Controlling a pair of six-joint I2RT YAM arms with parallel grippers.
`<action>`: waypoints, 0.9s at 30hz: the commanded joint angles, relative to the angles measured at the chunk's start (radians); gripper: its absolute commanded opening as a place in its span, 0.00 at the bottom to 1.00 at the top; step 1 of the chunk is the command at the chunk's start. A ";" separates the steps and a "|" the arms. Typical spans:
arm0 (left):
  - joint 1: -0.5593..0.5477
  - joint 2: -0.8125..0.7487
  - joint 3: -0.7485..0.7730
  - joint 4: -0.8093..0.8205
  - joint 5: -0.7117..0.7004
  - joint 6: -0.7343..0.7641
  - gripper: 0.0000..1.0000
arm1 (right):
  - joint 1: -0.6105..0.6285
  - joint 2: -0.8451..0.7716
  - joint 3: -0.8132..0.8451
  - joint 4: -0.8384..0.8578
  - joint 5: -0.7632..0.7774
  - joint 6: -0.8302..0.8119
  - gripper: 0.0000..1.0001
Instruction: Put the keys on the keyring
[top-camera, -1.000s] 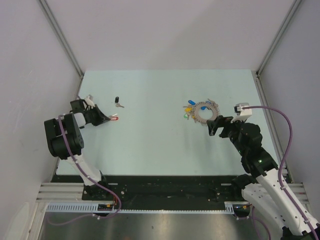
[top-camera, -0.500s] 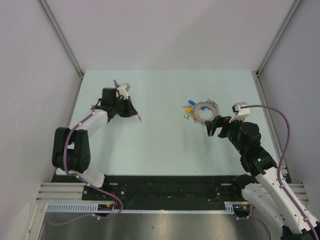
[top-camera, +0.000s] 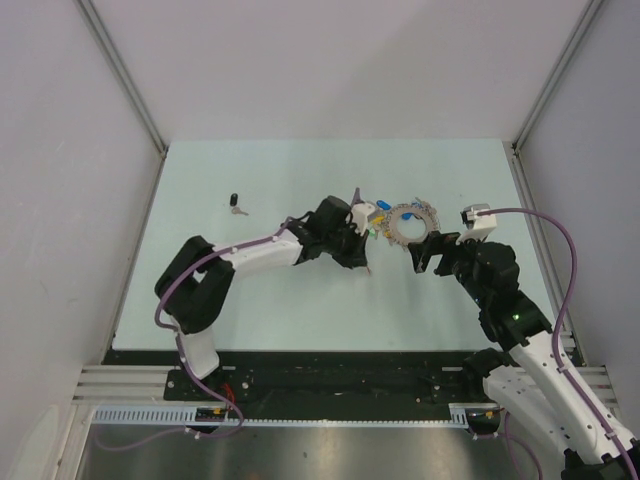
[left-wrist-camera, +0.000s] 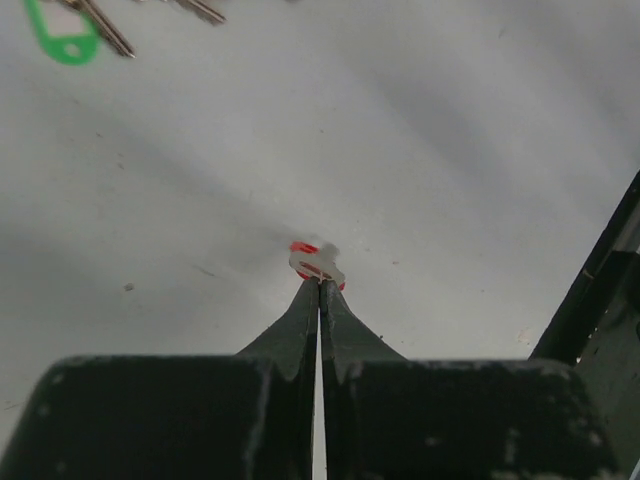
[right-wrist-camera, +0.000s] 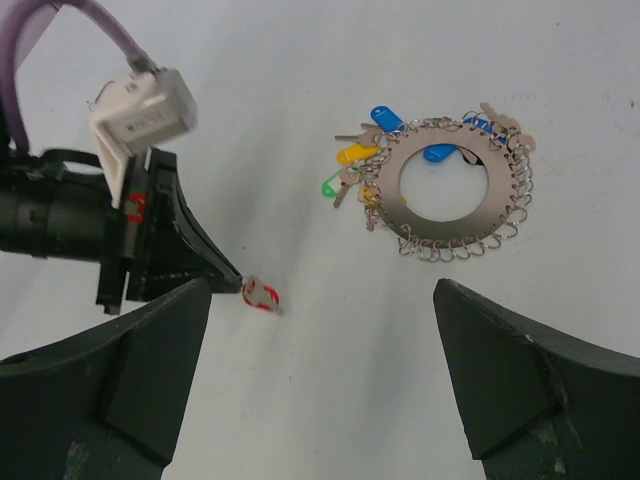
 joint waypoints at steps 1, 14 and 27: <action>-0.011 0.034 -0.044 0.054 -0.004 -0.028 0.02 | -0.004 -0.002 0.021 0.002 0.002 -0.007 1.00; -0.023 -0.094 -0.324 0.237 -0.039 -0.108 0.18 | -0.006 0.058 0.031 -0.013 -0.018 0.013 1.00; -0.022 -0.403 -0.476 0.274 -0.200 -0.186 0.51 | -0.006 0.271 0.099 -0.090 -0.147 0.047 1.00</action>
